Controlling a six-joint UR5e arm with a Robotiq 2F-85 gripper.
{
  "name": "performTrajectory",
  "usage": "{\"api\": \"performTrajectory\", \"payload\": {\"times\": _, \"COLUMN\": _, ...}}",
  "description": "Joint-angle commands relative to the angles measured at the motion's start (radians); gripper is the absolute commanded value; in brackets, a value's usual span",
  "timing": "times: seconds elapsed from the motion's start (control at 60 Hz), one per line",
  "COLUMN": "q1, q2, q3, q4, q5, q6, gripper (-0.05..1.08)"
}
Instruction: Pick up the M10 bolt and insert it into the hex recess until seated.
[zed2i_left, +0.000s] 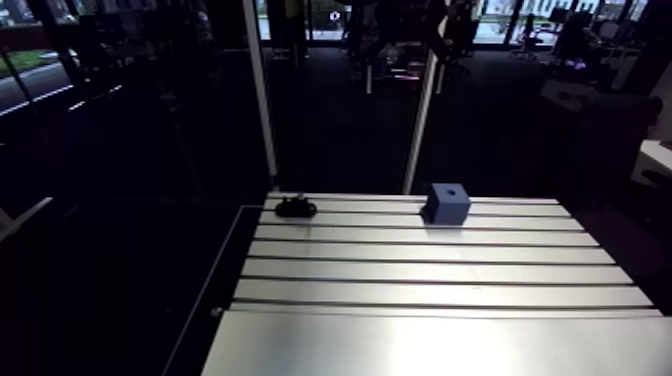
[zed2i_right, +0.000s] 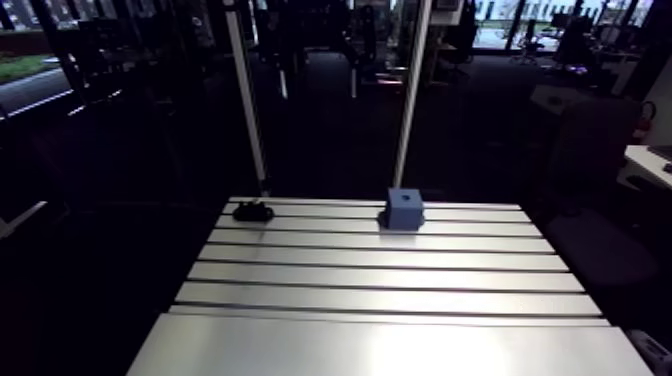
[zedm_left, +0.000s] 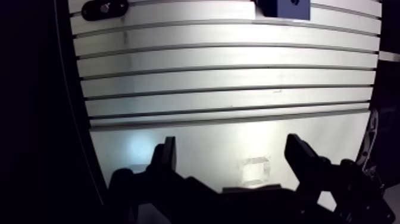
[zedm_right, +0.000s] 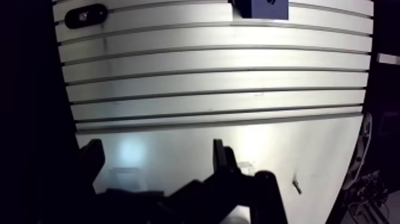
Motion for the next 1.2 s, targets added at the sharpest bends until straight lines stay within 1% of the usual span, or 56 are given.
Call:
{"api": "performTrajectory", "payload": {"times": 0.017, "q1": 0.001, "q2": 0.010, "q3": -0.003, "q4": -0.002, "q5": -0.001, "q6": 0.002, "gripper": 0.01}}
{"api": "performTrajectory", "payload": {"times": 0.717, "q1": 0.006, "q2": 0.010, "q3": -0.002, "q4": -0.002, "q5": -0.003, "q6": 0.003, "gripper": 0.01}}
{"api": "performTrajectory", "payload": {"times": 0.783, "q1": 0.013, "q2": 0.012, "q3": -0.005, "q4": -0.004, "q5": -0.006, "q6": 0.015, "gripper": 0.01}}
{"api": "performTrajectory", "payload": {"times": 0.883, "q1": 0.017, "q2": 0.012, "q3": -0.005, "q4": -0.024, "q5": -0.005, "q6": 0.026, "gripper": 0.01}}
{"api": "performTrajectory", "payload": {"times": 0.95, "q1": 0.026, "q2": 0.016, "q3": -0.001, "q4": -0.060, "q5": -0.003, "q6": 0.039, "gripper": 0.01}}
{"api": "performTrajectory", "payload": {"times": 0.983, "q1": 0.047, "q2": 0.022, "q3": 0.005, "q4": -0.091, "q5": -0.003, "q6": 0.060, "gripper": 0.01}}
{"api": "performTrajectory", "payload": {"times": 1.0, "q1": 0.047, "q2": 0.022, "q3": 0.005, "q4": -0.091, "q5": -0.003, "q6": 0.060, "gripper": 0.01}}
{"api": "performTrajectory", "payload": {"times": 1.033, "q1": 0.071, "q2": 0.024, "q3": 0.019, "q4": -0.123, "q5": -0.006, "q6": 0.083, "gripper": 0.01}}
{"api": "performTrajectory", "payload": {"times": 1.117, "q1": 0.086, "q2": 0.027, "q3": 0.022, "q4": -0.160, "q5": -0.003, "q6": 0.107, "gripper": 0.01}}
{"api": "performTrajectory", "payload": {"times": 1.167, "q1": 0.104, "q2": 0.040, "q3": 0.023, "q4": -0.183, "q5": -0.010, "q6": 0.121, "gripper": 0.01}}
{"api": "performTrajectory", "payload": {"times": 1.2, "q1": 0.111, "q2": 0.046, "q3": 0.023, "q4": -0.190, "q5": -0.009, "q6": 0.124, "gripper": 0.01}}
